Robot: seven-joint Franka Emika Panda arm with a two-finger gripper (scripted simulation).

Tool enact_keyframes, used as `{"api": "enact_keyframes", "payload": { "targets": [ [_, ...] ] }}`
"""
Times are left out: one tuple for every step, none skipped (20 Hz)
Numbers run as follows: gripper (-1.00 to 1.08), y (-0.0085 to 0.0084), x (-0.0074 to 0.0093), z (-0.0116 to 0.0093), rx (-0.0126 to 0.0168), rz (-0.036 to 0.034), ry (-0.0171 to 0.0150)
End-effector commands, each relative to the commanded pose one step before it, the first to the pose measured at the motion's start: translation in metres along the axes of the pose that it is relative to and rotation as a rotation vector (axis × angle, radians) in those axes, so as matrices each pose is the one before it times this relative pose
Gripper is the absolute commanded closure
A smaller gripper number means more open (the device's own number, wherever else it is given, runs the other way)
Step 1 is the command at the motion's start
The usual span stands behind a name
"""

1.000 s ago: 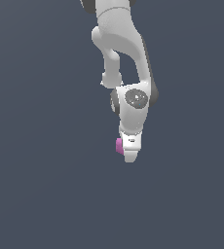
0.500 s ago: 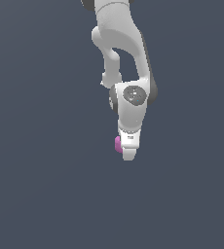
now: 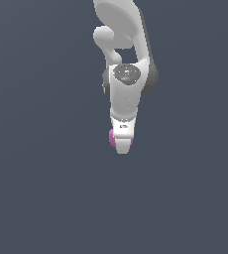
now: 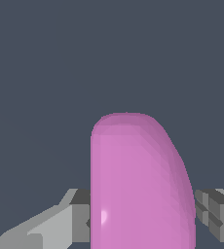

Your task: Pick up the object and move it to a goal position.

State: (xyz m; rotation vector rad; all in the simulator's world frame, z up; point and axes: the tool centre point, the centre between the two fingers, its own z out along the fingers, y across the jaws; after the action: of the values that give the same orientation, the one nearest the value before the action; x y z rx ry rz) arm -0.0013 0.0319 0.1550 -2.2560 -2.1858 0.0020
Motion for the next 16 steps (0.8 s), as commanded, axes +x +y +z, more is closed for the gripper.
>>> {"api": "enact_keyframes", "payload": {
  "targets": [
    [1.08,-0.00341,-0.01314,-0.02502,-0.00128,0.00018,-0.00003],
    [1.08,-0.0015,-0.00554,-0.01078,0.00008,-0.00043,0.00054],
    [1.08,-0.00154,-0.00588,-0.0112,0.0,0.0,0.0],
    [1.08,-0.00154,-0.00582,-0.0113,0.0,-0.00034,0.0006],
    [1.08,-0.00151,-0.00588,-0.01128,0.0,0.0,0.0],
    [1.08,-0.00151,-0.00583,-0.01132,-0.00005,-0.0003,0.00062],
    [1.08,-0.00149,-0.00584,-0.01132,-0.00005,-0.0002,0.00044],
    [1.08,-0.00146,-0.00584,-0.01128,0.0,0.0,0.0],
    [1.08,-0.00146,-0.00583,-0.01133,-0.0001,-0.00028,0.00062],
    [1.08,-0.00144,-0.00584,-0.01131,-0.00009,-0.00019,0.00044],
    [1.08,-0.0014,-0.00583,-0.01125,0.0,0.0,0.0],
    [1.08,-0.0014,-0.00586,-0.01129,-0.00011,-0.00017,0.00044],
    [1.08,-0.00135,-0.00583,-0.01121,0.0,0.0,0.0],
    [1.08,-0.00132,-0.00583,-0.01118,0.0,0.0,0.0],
    [1.08,-0.00134,-0.00593,-0.01123,-0.00017,-0.00009,0.00045],
    [1.08,-0.00126,-0.00583,-0.01109,0.0,0.0,0.0]
  ]
}}
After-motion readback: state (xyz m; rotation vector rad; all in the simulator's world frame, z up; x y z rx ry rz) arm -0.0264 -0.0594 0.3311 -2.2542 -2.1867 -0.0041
